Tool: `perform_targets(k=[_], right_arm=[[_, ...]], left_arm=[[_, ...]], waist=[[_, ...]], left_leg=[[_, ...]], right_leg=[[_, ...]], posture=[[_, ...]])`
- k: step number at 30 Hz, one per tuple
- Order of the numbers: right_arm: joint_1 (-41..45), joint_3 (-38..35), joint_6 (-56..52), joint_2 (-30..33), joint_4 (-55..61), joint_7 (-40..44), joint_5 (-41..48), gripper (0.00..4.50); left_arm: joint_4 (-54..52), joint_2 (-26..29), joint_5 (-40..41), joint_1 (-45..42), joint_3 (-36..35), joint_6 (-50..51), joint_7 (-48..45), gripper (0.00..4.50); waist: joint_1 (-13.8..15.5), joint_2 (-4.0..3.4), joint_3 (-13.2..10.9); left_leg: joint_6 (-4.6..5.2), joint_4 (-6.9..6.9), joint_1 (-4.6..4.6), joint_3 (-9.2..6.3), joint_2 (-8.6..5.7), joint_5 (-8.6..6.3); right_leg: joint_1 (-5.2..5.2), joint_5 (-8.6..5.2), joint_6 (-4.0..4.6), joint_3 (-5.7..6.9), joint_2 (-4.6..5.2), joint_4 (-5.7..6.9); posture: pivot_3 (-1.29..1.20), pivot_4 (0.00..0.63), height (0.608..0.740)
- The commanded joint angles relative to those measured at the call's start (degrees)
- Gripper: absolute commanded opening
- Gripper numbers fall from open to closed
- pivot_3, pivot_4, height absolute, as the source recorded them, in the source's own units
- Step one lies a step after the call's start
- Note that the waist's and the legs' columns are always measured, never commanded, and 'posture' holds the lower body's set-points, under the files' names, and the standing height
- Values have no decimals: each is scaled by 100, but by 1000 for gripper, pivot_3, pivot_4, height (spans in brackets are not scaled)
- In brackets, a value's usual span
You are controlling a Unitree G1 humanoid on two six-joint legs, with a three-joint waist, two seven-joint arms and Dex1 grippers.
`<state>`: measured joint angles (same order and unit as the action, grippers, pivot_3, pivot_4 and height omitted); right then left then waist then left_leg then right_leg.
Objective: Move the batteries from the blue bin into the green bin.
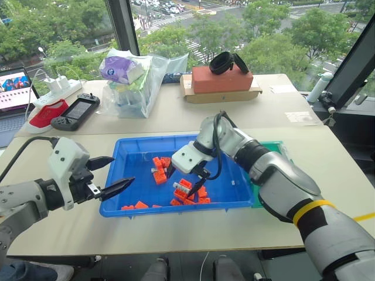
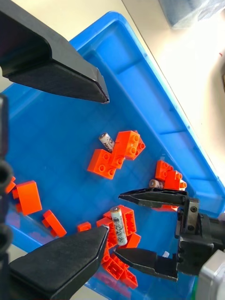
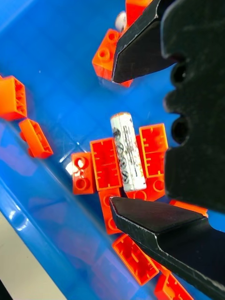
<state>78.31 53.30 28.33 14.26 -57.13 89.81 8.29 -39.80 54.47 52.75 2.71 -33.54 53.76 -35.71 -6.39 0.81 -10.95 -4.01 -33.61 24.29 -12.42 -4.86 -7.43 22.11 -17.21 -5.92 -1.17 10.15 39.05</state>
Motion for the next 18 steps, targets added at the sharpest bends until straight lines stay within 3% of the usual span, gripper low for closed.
perform_targets(k=[1, 6, 10, 18], right_arm=[[177, 80, 112, -26, 11, 269, 190, 3966], [251, 192, 181, -74, -132, 269, 229, 2545], [401, 212, 145, -36, -171, 269, 394, 2543], [874, 587, -690, 1028, 909, 269, 2009, 2543]], left_arm=[[-170, 85, 161, -21, -247, 29, 68, 4500], [-4, 151, 74, -185, -52, -71, 82, 4500], [163, 203, -48, -366, 128, -164, 40, 4500], [406, 186, -303, -660, 496, -392, -99, 4500]], waist=[[-2, 0, 0], [-3, 0, 0], [-9, -1, 0], [5, -1, -1]], left_leg=[[0, 0, 0, 0, 0, 0], [-1, 1, 0, 0, 0, 0], [-1, 1, 0, 0, 0, 0], [-4, 8, 1, 0, 0, 3]], right_leg=[[1, 0, 0, 0, 0, 0], [1, 0, 1, -1, 0, 1], [1, 0, 1, -1, -1, 1], [4, 0, 0, -2, -1, 2]], posture=[[0, 150, 740], [0, 150, 740], [0, 150, 740], [0, 150, 740]])
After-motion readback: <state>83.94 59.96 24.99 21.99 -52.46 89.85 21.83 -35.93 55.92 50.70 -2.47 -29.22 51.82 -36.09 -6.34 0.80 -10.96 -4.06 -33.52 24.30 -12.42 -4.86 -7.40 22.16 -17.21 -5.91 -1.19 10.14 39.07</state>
